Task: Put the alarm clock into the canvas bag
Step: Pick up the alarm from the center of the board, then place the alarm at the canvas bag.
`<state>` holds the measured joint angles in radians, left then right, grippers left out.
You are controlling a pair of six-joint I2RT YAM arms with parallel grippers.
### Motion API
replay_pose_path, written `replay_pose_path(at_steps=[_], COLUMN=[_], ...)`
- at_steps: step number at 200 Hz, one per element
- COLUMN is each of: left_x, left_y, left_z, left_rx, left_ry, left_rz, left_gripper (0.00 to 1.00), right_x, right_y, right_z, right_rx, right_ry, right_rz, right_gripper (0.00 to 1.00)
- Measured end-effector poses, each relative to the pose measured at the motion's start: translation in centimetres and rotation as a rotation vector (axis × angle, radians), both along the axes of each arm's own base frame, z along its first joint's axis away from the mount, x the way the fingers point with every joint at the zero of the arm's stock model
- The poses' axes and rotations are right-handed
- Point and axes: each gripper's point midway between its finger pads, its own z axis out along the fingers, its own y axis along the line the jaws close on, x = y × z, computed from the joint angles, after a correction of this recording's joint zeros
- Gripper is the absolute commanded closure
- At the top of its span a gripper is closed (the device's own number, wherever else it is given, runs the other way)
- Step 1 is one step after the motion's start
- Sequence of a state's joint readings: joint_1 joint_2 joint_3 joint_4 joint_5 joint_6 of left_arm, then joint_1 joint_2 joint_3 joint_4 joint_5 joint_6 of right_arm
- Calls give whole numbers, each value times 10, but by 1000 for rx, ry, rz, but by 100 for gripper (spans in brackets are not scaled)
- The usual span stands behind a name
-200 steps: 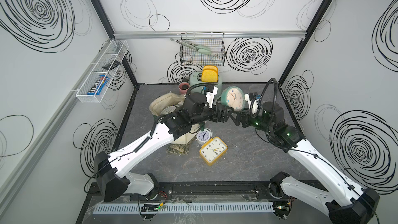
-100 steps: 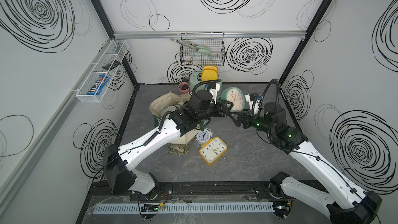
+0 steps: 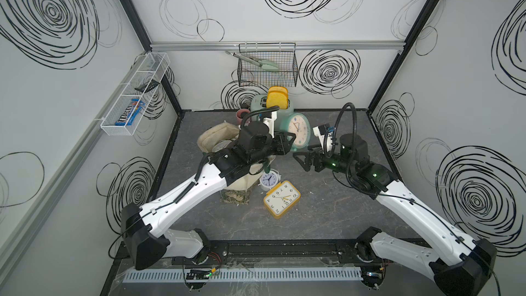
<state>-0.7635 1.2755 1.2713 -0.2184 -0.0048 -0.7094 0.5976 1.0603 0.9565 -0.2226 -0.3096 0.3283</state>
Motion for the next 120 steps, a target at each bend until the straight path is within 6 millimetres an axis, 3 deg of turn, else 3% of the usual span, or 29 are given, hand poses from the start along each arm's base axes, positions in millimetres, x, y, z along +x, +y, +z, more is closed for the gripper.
replay_pose_path(at_steps=[39,52,68,88,120], left_x=[1,1,3,6,10], left_y=[117,154,191,210,200], left_z=[26,24,8,-21,-68], left_rx=[-8,-11,-4,-2,-55], left_ry=[-67,-63,-17,76,250], left_rz=[246,331,417,454,423], left_gripper=[73,73,74,74,76], right_x=[9,17,27,40,59], right_y=[27,37,47,62,81], right_z=[-34,-45,-56,-68,-83], right_rx=[-60,-78,-94,-107,-125], right_ry=[66,86,107,126,154], right_rz=[55,60,65,72,73], right_gripper=[3,2,1,3,12])
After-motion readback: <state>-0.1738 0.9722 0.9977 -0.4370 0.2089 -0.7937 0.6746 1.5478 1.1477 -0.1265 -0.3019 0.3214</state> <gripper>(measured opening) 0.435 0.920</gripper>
